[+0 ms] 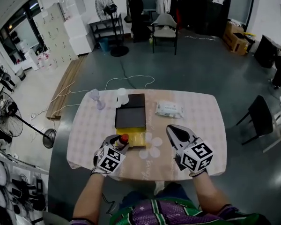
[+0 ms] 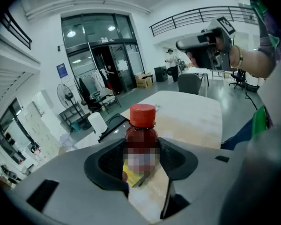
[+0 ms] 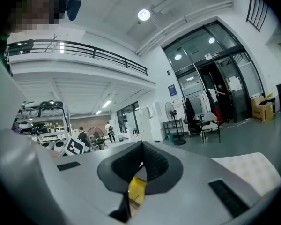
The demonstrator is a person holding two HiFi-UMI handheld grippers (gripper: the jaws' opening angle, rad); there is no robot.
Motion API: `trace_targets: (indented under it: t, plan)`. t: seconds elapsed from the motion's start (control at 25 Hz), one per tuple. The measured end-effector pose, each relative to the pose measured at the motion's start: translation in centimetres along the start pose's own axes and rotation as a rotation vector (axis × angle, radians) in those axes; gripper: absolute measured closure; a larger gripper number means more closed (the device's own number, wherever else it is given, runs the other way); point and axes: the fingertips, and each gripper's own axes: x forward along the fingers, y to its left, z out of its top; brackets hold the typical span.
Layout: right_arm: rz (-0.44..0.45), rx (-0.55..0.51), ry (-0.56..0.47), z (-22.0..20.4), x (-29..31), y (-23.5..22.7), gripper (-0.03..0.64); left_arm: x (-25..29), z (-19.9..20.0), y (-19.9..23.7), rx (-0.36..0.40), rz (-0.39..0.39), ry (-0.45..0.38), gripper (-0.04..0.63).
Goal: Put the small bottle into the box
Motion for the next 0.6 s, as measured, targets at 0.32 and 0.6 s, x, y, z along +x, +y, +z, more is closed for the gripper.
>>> trace_targets:
  t: [0.32, 0.6]
  plan:
    - [0.027, 0.038, 0.058, -3.3, 1.8, -0.7, 0.611, 8.8, -4.7, -0.3, -0.025, -0.062, 0.202, 0.365]
    - [0.02, 0.041, 0.1, -5.3, 2.2, -1.6, 0.611, 13.6, -7.8, -0.5, -0.053, -0.101, 0.335, 0.365]
